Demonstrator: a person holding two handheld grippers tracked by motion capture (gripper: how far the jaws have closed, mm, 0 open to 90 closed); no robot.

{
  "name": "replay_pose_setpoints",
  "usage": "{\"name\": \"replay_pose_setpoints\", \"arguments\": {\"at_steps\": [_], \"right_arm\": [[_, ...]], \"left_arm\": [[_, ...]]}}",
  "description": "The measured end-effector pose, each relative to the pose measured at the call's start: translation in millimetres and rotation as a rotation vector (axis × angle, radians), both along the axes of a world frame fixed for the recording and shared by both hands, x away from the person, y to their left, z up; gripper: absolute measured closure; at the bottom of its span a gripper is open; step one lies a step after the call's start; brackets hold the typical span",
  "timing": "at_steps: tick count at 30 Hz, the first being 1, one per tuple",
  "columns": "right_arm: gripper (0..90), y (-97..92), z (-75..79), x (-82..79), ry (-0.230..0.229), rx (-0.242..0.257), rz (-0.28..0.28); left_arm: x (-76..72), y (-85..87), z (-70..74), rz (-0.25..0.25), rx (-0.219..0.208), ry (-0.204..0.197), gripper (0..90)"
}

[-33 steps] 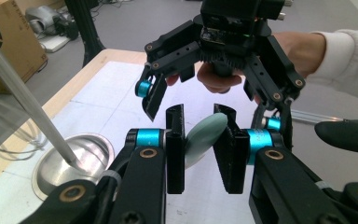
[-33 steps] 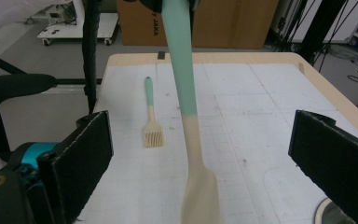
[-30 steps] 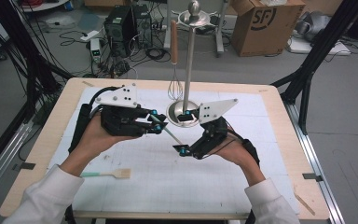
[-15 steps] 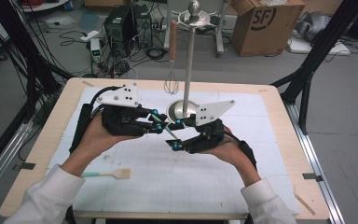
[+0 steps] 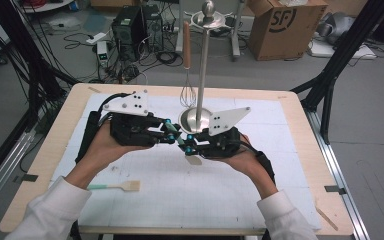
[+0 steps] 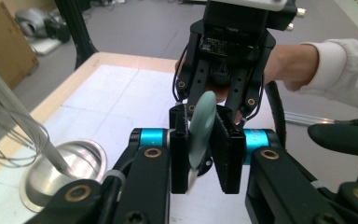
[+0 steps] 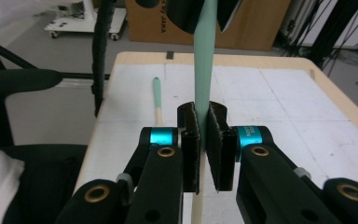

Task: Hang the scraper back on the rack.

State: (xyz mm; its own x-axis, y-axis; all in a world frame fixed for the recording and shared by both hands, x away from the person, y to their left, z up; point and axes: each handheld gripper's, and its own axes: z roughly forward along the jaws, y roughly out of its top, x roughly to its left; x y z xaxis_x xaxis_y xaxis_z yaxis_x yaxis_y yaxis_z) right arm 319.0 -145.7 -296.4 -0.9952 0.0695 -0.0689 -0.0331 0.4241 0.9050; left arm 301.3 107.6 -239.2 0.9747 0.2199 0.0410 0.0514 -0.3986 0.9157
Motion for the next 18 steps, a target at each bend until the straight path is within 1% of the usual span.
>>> {"name": "replay_pose_setpoints", "arguments": {"at_steps": [1, 3, 4, 5, 6, 7, 8, 9, 10, 11, 12, 13, 14, 16, 17, 18], "right_arm": [[85.2, -0.9, 0.4, -0.1, -0.008, -0.003, -0.001], [85.2, -3.0, 1.6, 0.2, -0.001, 0.001, 0.006], [85.2, -4.4, 2.4, 0.0, 0.008, -0.001, 0.006], [85.2, -5.8, 2.8, 1.1, 0.005, 0.003, 0.003], [85.2, -7.7, 3.4, 2.1, 0.013, 0.003, 0.002], [85.2, -9.7, 3.7, 3.6, 0.017, 0.007, 0.002], [85.2, -11.9, 4.1, 4.6, 0.028, 0.012, -0.006], [85.2, -14.2, 4.5, 6.4, 0.033, 0.018, -0.011], [85.2, -16.6, 5.0, 8.5, 0.046, 0.028, -0.012], [85.2, -19.3, 5.4, 9.4, 0.072, 0.034, -0.016], [85.2, -21.7, 5.7, 11.9, 0.079, 0.043, -0.018], [85.2, -24.2, 6.2, 14.0, 0.099, 0.048, -0.021], [85.2, -26.4, 6.9, 16.5, 0.113, 0.054, -0.025], [85.2, -30.6, 9.1, 19.7, 0.121, 0.054, -0.034], [85.2, -31.7, 10.0, 21.2, 0.123, 0.056, -0.033], [85.2, -33.4, 11.6, 22.9, 0.118, 0.055, -0.04]], "left_arm": [[0.0, 0.9, -1.0, 0.004, -0.002, -0.006, 69.6], [1.0, 4.3, -3.4, 0.005, -0.013, -0.001, 61.8], [1.1, 6.5, -4.7, 0.011, -0.014, -0.004, 57.0], [1.1, 9.1, -6.1, 0.016, -0.012, -0.005, 51.0], [0.7, 11.7, -7.9, 0.02, -0.012, -0.001, 45.9], [0.3, 14.5, -9.6, 0.021, -0.008, -0.011, 42.2], [-0.4, 17.3, -11.7, 0.02, -0.004, -0.024, 37.0], [-1.1, 20.2, -14.0, 0.028, -0.001, -0.026, 31.0], [-1.3, 23.5, -16.0, 0.037, 0.003, -0.026, 27.3], [-1.1, 26.9, -18.4, 0.044, 0.004, -0.025, 22.9], [-1.1, 29.7, -20.6, 0.06, 0.006, -0.017, 17.0], [-1.4, 32.6, -22.7, 0.081, 0.008, -0.012, 12.2], [-1.5, 35.6, -24.8, 0.086, 0.01, -0.013, 9.2], [-2.8, 41.2, -29.7, 0.086, 0.026, -0.02, 1.6], [-4.1, 44.6, -32.4, 0.089, 0.029, -0.023, 1.7], [-5.2, 48.2, -35.3, 0.088, 0.022, -0.02, 1.7]]}}
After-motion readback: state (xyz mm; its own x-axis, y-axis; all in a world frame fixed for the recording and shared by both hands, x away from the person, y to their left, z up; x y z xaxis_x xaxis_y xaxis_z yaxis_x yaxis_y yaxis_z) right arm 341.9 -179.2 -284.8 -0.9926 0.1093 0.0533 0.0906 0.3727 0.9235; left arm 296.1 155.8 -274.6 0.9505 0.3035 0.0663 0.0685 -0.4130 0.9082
